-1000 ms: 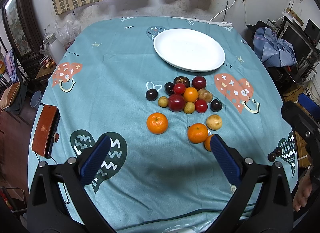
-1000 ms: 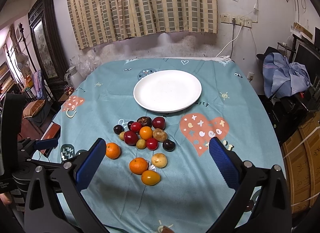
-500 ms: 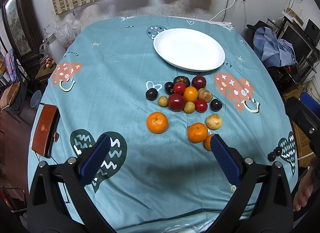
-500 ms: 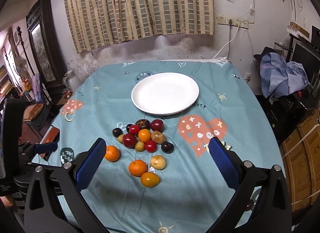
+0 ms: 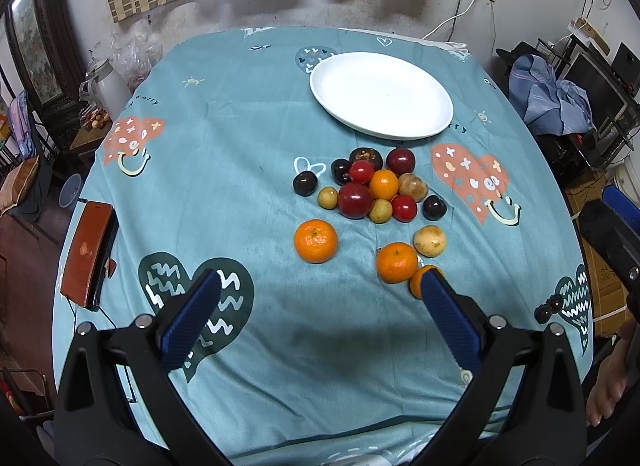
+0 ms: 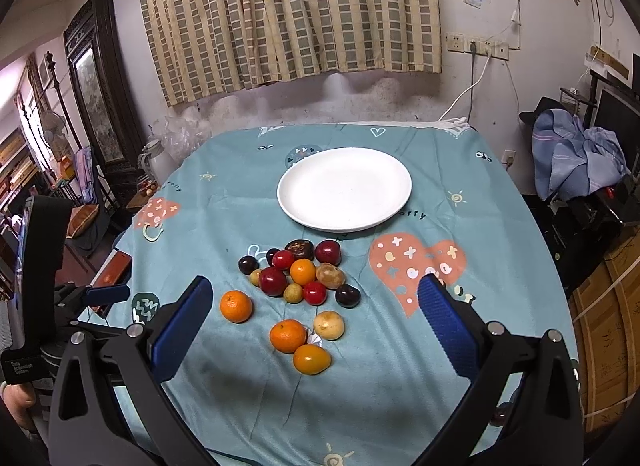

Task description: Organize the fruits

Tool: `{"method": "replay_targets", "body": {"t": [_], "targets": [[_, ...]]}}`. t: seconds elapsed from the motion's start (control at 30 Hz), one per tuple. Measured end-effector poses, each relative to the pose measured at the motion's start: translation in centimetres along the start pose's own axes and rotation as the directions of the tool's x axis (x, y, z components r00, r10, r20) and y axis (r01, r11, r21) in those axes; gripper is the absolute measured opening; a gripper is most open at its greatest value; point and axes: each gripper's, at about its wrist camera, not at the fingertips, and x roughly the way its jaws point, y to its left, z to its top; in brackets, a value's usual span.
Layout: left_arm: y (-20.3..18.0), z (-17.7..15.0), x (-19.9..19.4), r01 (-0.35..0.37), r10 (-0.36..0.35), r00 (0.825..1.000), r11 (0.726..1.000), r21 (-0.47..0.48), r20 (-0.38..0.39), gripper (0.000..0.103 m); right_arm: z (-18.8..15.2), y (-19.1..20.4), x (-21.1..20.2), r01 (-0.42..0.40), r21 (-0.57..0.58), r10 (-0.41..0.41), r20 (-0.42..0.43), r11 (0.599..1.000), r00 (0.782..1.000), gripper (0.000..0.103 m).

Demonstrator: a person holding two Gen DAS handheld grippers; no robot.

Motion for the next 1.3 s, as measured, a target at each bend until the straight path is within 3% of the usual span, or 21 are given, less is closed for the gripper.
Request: {"method": "replay_targets", "body": {"t": [1.3], "targets": [[1.1, 0.4, 1.5, -0.002, 0.001, 0.999, 0.999, -0.035, -0.035, 0.101, -0.2, -0.6, 1.1, 0.004, 0.020, -0.003, -0.022, 1.000, 1.000, 0.102]]}}
